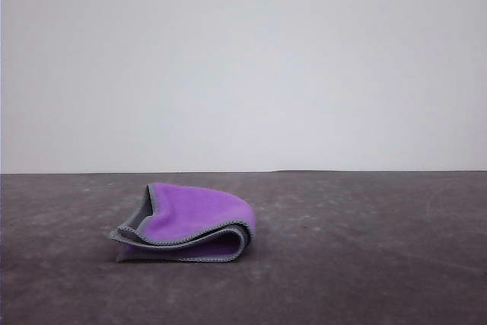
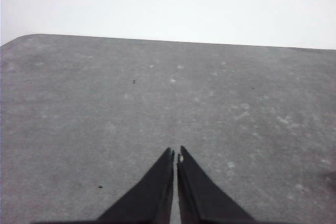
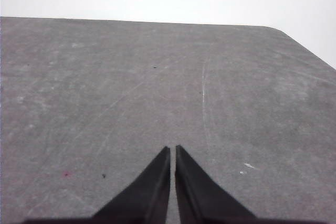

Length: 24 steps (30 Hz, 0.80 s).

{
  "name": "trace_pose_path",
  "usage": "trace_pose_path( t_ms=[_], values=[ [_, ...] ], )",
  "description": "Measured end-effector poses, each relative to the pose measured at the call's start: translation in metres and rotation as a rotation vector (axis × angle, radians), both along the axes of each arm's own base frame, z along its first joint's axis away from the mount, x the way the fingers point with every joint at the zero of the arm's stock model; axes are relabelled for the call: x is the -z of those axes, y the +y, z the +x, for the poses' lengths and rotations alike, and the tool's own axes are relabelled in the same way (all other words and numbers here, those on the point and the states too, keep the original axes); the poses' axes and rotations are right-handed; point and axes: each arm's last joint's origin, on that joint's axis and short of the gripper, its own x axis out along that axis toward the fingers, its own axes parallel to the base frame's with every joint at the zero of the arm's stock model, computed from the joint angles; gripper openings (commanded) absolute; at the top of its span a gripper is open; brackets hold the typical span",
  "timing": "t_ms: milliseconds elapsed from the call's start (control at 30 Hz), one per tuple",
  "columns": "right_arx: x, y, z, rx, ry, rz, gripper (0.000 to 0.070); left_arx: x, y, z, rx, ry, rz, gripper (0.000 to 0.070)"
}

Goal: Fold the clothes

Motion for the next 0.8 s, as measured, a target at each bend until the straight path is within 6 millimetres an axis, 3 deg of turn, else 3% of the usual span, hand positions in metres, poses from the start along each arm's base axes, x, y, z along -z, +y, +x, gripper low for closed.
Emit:
trace_pose_path(
  t_ms=[800],
  values=[
    [0.0,0.0,0.0,0.001,-0.001,0.006,0.0015,0.0,0.0,0.0,0.0,0.0,0.0,0.0]
  ],
)
